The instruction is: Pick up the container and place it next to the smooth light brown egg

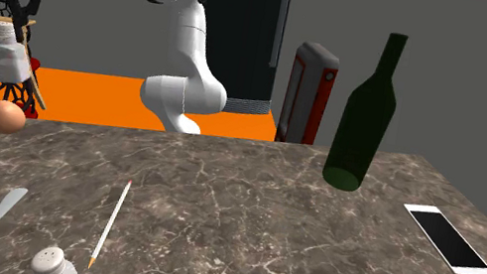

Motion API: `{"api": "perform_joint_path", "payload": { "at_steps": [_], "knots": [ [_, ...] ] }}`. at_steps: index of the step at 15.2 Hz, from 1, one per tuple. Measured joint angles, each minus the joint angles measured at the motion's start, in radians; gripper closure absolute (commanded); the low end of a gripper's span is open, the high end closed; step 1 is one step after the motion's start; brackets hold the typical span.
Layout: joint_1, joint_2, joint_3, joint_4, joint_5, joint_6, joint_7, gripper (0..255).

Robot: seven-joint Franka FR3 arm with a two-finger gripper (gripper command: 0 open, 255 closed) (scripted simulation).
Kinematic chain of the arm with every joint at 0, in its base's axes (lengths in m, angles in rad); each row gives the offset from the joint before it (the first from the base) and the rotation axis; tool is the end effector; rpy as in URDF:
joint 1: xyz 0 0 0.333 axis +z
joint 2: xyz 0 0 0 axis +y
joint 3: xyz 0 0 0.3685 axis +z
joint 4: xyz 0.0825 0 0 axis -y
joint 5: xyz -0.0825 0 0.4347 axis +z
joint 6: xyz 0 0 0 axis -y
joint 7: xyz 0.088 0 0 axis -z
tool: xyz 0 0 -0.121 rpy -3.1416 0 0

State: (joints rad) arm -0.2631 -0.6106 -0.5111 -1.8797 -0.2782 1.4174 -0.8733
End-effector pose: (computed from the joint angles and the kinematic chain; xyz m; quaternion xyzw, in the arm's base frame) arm 0.1907 -0.3620 0.7380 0.9976 0.0569 0.0310 0.0230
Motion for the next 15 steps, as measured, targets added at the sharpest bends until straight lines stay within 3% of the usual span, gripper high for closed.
{"api": "perform_joint_path", "payload": {
  "at_steps": [6,15],
  "knots": [
    [0.006,0.071,-0.149,0.098,-0.025,0.007,-0.154,255],
    [-0.016,0.019,-0.163,-0.052,-0.056,0.111,-0.147,255]
  ]
}}
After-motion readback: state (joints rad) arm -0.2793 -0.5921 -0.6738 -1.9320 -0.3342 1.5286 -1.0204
